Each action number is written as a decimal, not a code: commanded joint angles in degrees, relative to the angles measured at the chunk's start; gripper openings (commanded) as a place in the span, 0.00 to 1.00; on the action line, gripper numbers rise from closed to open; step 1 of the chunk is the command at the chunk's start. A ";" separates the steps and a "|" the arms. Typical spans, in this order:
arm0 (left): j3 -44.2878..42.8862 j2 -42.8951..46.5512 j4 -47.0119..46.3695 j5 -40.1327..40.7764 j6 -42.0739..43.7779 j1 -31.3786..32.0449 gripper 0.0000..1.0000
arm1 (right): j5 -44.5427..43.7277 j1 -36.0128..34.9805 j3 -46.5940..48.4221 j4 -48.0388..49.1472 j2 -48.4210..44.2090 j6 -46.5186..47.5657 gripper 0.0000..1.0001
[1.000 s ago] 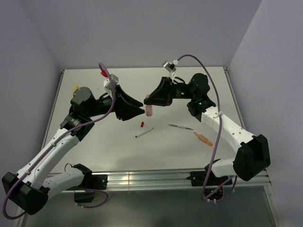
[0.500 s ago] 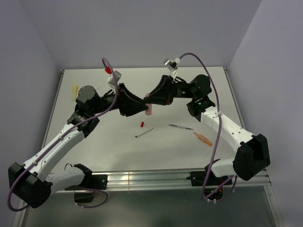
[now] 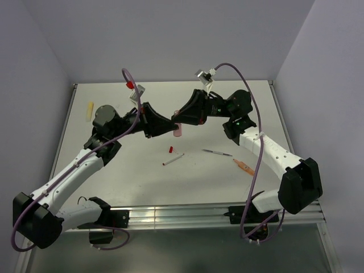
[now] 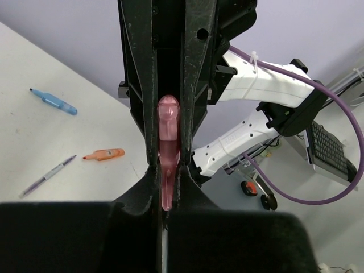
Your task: Insert the pens into the pen caps
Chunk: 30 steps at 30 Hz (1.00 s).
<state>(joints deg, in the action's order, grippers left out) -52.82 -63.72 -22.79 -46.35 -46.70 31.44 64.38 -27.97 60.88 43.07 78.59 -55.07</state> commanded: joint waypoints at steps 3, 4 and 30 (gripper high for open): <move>0.08 0.88 -0.69 0.65 -3.05 -2.42 0.00 | -0.39 0.19 1.87 2.55 1.57 -2.15 0.48; 0.00 1.14 2.97 0.64 -2.44 -3.13 0.00 | -0.74 0.80 1.78 2.46 1.40 -2.06 0.75; -53.96 -58.08 78.60 14.17 65.33 -50.95 0.00 | -6.73 15.84 5.92 -52.39 -6.34 45.31 1.00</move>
<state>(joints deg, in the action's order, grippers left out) -100.79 -119.61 48.75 -33.39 12.80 -18.50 56.64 -12.16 64.95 -7.97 73.30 -13.10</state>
